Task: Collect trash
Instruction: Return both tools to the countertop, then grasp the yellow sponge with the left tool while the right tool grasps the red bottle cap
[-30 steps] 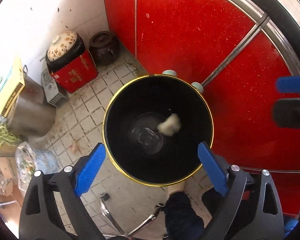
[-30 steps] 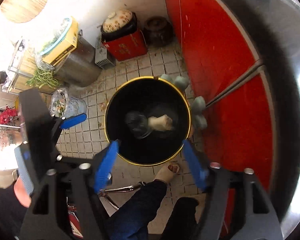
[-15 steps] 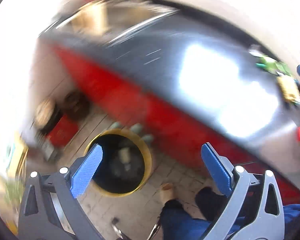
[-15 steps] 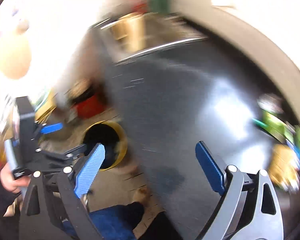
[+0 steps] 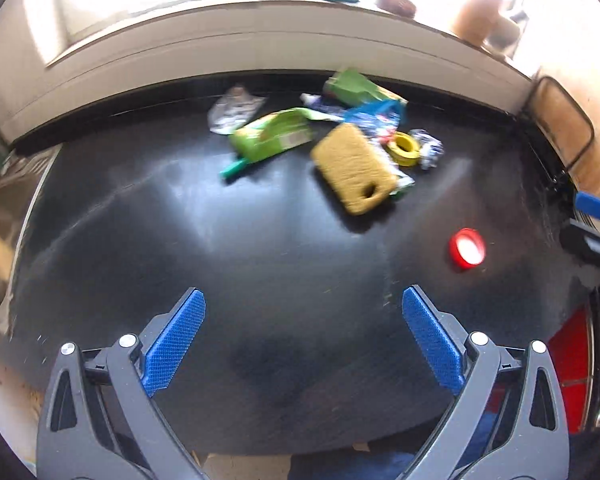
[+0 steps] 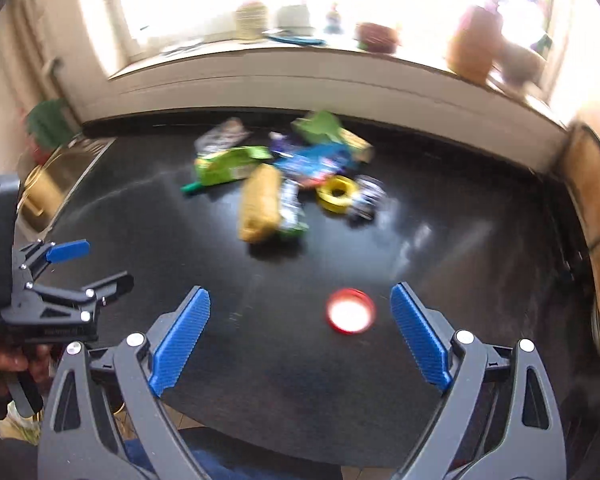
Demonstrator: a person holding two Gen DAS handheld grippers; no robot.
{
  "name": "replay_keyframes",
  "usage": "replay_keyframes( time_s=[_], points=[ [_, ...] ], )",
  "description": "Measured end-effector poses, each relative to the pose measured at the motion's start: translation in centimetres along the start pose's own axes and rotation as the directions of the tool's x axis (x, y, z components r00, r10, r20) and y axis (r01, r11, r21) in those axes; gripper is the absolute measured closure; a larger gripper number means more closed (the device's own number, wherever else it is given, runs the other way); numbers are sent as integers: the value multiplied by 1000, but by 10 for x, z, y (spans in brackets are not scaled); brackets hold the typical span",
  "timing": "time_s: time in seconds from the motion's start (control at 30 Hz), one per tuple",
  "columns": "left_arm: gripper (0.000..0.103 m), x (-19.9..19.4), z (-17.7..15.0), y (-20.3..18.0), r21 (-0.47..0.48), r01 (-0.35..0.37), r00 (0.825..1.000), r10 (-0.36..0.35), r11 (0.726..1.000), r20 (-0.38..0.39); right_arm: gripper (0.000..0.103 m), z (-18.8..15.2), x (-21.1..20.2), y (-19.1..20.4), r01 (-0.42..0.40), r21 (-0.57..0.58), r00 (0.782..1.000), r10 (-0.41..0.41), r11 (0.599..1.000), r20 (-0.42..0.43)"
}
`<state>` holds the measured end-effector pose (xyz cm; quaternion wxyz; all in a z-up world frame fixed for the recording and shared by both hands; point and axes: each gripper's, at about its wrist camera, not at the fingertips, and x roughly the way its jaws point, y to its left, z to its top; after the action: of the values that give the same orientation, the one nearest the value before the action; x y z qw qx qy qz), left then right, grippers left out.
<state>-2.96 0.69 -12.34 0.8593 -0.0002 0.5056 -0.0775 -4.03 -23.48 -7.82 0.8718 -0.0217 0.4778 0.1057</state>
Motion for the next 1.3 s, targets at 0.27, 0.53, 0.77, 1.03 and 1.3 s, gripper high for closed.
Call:
replay_keyframes(
  time_s=[0.27, 0.53, 0.77, 1.03, 1.3],
  points=[
    [7, 49, 33, -35, 25, 6, 998, -4, 1000, -60, 14, -13, 38, -38, -2, 29, 999, 4, 1000, -51],
    [7, 107, 67, -34, -85, -6, 992, -5, 996, -129, 14, -31, 95, -41, -30, -67, 989, 20, 997, -145],
    [7, 151, 95, -27, -173, -7, 987, -21, 985, -157, 14, -31, 139, -41, -81, -122, 973, 52, 989, -224],
    [7, 172, 108, -19, -256, -20, 977, -36, 967, -211, 15, -29, 159, -38, -119, -169, 963, 72, 978, -260],
    [7, 186, 114, -15, -276, -83, 968, 12, 958, -249, 21, -35, 163, -27, -118, -232, 966, 57, 966, -254]
  ],
)
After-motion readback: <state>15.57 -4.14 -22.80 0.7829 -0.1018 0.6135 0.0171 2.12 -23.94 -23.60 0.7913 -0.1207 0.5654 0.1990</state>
